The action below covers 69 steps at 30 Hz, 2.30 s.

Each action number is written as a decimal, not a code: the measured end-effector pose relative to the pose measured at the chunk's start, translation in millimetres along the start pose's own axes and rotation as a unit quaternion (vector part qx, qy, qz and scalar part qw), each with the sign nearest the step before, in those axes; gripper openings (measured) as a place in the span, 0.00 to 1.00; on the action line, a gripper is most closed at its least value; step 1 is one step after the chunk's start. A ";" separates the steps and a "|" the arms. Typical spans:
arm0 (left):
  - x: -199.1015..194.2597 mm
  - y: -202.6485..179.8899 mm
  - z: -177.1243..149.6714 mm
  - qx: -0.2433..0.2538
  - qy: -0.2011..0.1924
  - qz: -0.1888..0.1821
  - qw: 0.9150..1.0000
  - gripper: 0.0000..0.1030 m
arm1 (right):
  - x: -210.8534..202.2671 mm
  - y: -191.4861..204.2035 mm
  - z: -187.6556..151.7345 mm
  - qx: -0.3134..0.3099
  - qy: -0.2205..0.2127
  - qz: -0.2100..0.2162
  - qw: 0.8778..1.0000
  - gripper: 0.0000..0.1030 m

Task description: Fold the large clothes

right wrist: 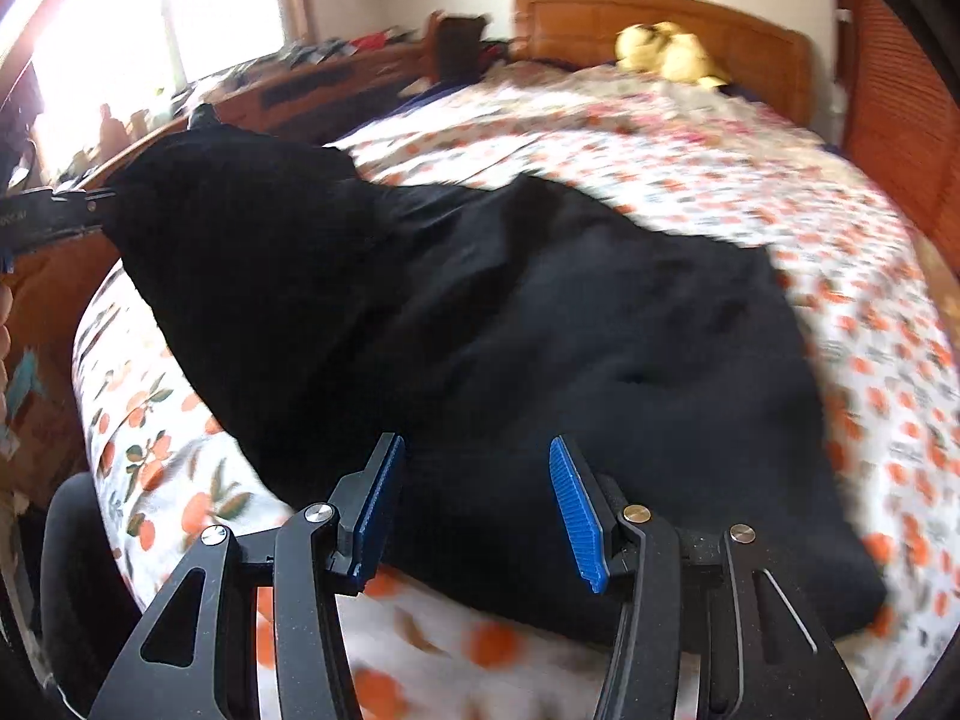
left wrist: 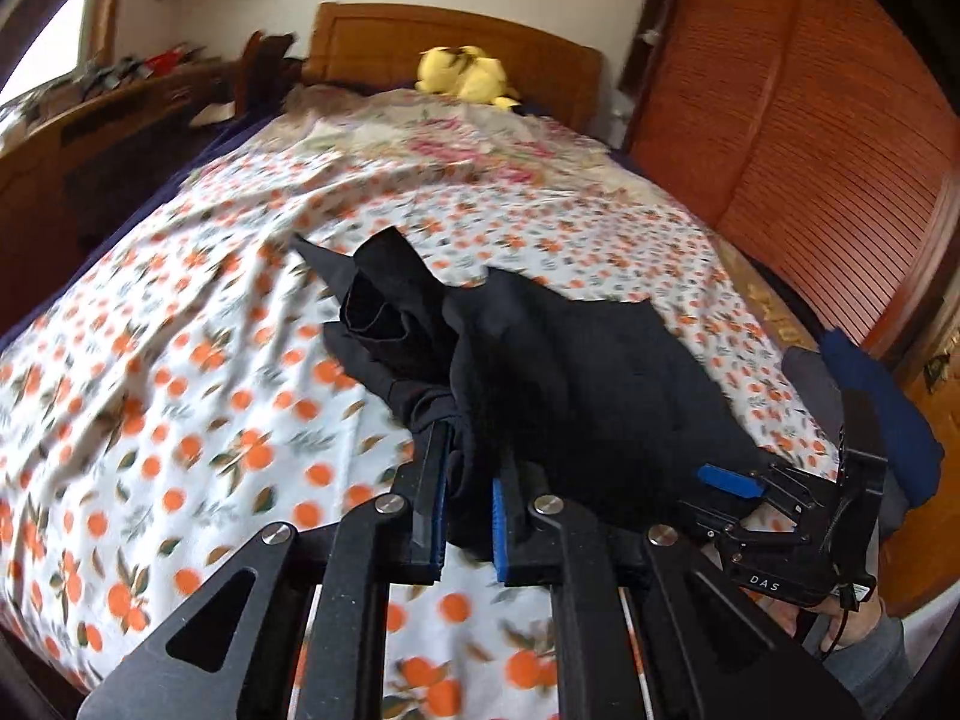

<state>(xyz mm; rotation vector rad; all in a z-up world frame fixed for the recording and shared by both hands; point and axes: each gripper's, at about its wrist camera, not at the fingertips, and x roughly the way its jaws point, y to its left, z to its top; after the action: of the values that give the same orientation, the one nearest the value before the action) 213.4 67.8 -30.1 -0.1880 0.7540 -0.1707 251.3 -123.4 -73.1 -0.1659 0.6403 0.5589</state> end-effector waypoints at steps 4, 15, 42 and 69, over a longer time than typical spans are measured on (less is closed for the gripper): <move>15.1 -62.1 18.5 0.043 0.007 -0.031 0.999 0.11 | -32.7 -45.4 -15.6 0.023 -0.022 -0.035 0.999 0.51; 100.5 -218.4 1.5 0.130 0.071 -0.110 0.983 0.11 | -79.6 -136.8 -87.6 0.087 -0.015 -0.084 0.993 0.51; 59.2 -205.8 -12.8 0.129 -0.024 -0.095 0.987 0.52 | -101.7 -136.2 -83.1 0.106 -0.056 -0.075 0.990 0.51; 41.9 -97.0 -40.1 0.107 -0.039 -0.013 0.993 0.77 | -62.4 -102.1 -22.6 0.066 -0.110 -0.036 0.991 0.51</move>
<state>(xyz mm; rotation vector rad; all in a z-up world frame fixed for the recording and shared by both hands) 207.3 -39.8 -64.1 -0.0003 0.6506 -0.2655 253.7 -243.8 -55.5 -0.0029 0.4535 0.4554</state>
